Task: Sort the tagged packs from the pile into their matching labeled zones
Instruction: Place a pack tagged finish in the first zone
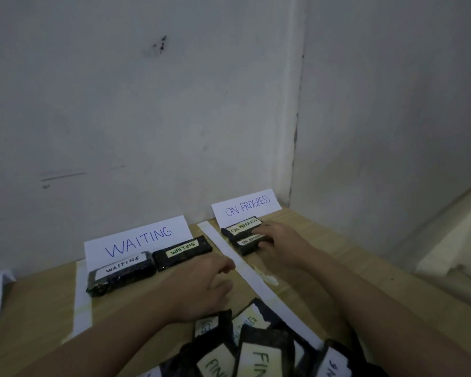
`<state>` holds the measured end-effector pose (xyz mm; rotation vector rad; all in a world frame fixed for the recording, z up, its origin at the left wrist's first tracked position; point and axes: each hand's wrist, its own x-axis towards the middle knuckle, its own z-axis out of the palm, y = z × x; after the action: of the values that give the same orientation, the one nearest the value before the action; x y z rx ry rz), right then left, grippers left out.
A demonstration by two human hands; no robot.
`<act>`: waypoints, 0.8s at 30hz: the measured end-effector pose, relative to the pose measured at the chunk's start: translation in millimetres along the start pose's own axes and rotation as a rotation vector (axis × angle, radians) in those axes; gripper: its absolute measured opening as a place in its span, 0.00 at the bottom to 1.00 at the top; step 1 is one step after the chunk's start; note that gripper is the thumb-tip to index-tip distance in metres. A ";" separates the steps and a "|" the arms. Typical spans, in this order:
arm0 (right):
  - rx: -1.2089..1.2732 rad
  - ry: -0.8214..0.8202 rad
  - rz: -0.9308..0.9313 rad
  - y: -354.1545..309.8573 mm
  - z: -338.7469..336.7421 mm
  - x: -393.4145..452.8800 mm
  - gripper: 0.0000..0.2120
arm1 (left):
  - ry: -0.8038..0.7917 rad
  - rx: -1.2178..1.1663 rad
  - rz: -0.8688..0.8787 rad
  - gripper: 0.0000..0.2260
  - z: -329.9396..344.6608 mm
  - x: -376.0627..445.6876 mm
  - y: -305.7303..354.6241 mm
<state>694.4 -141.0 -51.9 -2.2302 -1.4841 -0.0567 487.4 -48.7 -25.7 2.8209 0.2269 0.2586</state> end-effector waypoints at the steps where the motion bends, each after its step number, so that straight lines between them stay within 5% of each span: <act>1: 0.006 -0.013 -0.002 0.4 -11.0 -7.6 0.15 | 0.007 -0.009 0.010 0.15 -3.0 -0.2 3.4; 11: -0.149 -0.314 0.098 0.8 -93.4 -122.8 0.10 | 0.046 -0.043 0.146 0.14 -21.7 -1.0 67.7; 18: -0.288 -0.346 0.487 -2.8 -72.3 -145.3 0.25 | 0.037 -0.076 0.168 0.14 -18.6 -15.9 111.3; 24: -0.053 -0.079 0.535 -27.5 -55.1 -147.7 0.27 | 0.049 -0.081 0.115 0.14 -21.7 -46.1 119.7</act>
<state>620.2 -281.7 -34.4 -2.6217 -0.8842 0.1635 453.7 -163.9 24.5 2.7527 0.0634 0.3547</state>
